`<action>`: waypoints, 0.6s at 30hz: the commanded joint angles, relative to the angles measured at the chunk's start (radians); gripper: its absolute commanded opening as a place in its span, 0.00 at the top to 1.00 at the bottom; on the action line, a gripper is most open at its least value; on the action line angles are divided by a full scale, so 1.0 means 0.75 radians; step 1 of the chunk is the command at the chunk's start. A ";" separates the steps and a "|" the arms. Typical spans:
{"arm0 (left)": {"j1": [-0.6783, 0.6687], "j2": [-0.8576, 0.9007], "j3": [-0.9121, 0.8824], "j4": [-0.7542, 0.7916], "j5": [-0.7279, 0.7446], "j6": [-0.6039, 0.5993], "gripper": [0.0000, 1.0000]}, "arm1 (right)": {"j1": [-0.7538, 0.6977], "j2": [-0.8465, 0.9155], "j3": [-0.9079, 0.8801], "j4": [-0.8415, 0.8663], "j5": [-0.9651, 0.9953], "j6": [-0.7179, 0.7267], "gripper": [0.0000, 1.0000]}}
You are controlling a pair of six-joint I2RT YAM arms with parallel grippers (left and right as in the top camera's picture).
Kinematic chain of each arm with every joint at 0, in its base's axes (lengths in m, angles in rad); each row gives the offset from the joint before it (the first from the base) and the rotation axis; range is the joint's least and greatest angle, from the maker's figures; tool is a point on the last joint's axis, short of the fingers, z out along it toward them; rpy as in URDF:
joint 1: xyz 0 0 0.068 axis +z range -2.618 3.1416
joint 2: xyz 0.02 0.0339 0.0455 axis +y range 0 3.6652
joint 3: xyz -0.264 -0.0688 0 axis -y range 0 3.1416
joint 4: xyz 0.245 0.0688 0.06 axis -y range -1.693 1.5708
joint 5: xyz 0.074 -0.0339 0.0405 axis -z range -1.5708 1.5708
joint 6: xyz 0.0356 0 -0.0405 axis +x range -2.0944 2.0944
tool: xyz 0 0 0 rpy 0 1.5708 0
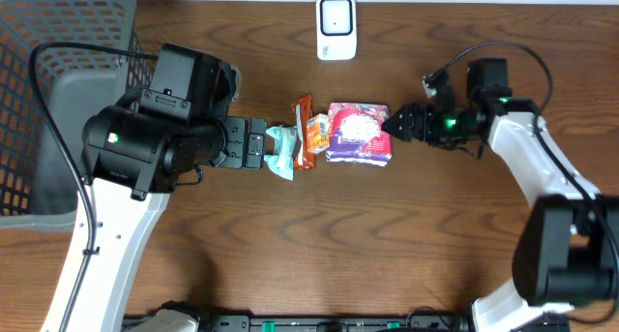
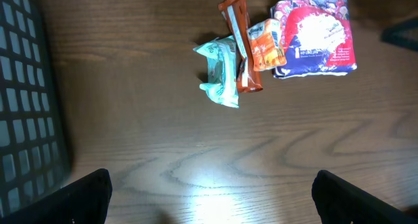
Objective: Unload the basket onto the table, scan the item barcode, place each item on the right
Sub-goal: 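Move the right gripper from rest toward the pink floral pack, then grasp the pink floral pack with the right gripper and pull it right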
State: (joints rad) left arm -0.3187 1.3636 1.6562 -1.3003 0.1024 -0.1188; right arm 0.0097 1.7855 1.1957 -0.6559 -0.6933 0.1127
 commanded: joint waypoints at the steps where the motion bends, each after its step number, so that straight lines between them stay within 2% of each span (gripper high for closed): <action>1: 0.001 -0.007 0.001 -0.002 0.003 0.009 0.02 | 0.008 0.096 0.026 0.004 -0.033 -0.012 0.09; 11: 0.001 -0.007 0.001 -0.002 0.003 0.009 0.02 | 0.073 0.285 0.026 0.111 -0.136 -0.013 0.15; 15: 0.001 -0.007 0.001 -0.002 0.003 0.009 0.02 | 0.112 0.339 0.026 0.144 -0.125 -0.012 0.30; 18: 0.001 -0.007 0.001 -0.002 0.003 0.009 0.02 | 0.127 0.366 0.026 0.168 -0.121 -0.012 0.38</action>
State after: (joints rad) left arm -0.3187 1.3636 1.6562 -1.3003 0.1024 -0.1184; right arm 0.0910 2.0239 1.1999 -0.5362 -0.7803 0.1097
